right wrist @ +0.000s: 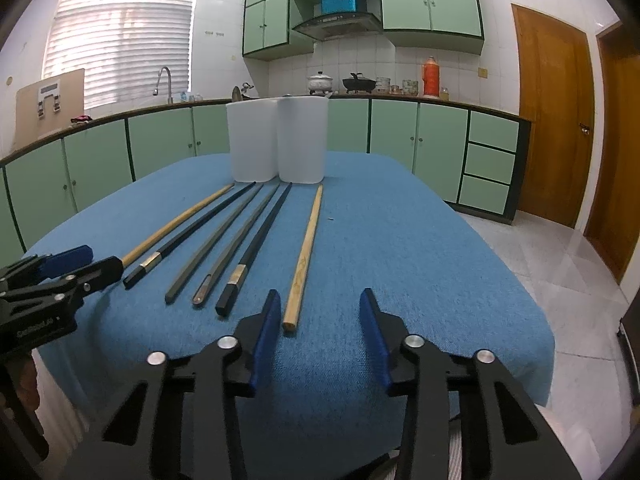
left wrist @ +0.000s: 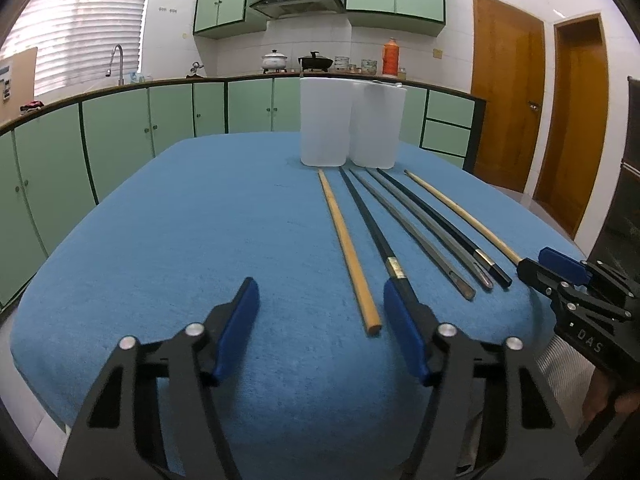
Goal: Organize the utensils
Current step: 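Close the left tool on one light wooden chopstick while the right tool grasps the other, then lift both light wooden chopsticks and carry them over the white holder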
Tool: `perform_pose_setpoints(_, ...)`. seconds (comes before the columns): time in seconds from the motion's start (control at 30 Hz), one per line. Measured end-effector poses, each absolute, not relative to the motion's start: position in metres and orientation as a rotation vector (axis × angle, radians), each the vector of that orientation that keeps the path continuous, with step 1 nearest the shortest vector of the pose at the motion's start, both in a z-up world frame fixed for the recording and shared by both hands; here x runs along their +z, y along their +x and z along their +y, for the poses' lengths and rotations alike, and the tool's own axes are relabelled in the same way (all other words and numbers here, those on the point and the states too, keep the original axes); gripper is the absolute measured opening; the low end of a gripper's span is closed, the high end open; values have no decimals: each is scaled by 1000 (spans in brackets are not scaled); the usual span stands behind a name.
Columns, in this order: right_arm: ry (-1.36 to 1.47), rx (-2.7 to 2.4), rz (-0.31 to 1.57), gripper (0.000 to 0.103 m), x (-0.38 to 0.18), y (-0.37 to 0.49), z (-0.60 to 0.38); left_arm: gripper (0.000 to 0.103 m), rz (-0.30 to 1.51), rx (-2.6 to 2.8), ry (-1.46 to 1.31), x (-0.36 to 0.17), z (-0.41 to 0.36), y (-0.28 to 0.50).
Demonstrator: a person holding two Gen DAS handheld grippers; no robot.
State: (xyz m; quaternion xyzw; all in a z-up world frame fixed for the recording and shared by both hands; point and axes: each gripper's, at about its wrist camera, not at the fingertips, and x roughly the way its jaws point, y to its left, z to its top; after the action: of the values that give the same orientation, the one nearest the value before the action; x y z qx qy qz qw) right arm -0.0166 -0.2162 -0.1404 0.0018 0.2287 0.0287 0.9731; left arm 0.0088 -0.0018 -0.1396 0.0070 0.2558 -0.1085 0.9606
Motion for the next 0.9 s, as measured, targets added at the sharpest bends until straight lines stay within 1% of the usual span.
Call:
perform_pose_setpoints(0.07, 2, 63, 461, 31, -140, -17, -215, 55, 519, -225, 17, -139, -4, 8)
perform_pose_setpoints(0.13, -5, 66, 460, 29, -140, -17, -214, 50, 519, -232, 15, -140, -5, 6)
perform_pose_setpoints(0.17, -11, 67, 460, 26, -140, -18, -213, 45, 520, -236, 14, -140, -6, 6)
perform_pose_setpoints(0.23, -20, 70, 459, 23, -140, -18, -212, 41, 522, -242, 15, -140, -7, 5)
perform_pose_setpoints(0.3, -25, 72, 459, 20, -140, -19, -212, 33, 522, -244, 15, -140, -8, 5)
perform_pose_setpoints(0.43, -29, 75, 460, 13, -140, -20, -211, 23, 525, -253, 13, -140, -11, 3)
perform_pose_setpoints(0.47, -34, 74, 460, 10, -140, -20, -210, 18, 526, -255, 13, -139, -12, 3)
perform_pose_setpoints(0.5, -42, 72, 460, 10, -140, -21, -209, 14, 527, -257, 13, -139, -12, 3)
perform_pose_setpoints(0.53, -45, 71, 460, 8, -140, -21, -208, 12, 529, -261, 13, -139, -13, 3)
perform_pose_setpoints(0.6, -47, 69, 463, 8, -139, -21, -208, 8, 531, -266, 11, -139, -13, 3)
perform_pose_setpoints(0.9, -32, 56, 450, 7, -130, -24, -213, 7, 506, -252, 6, -127, -10, -1)
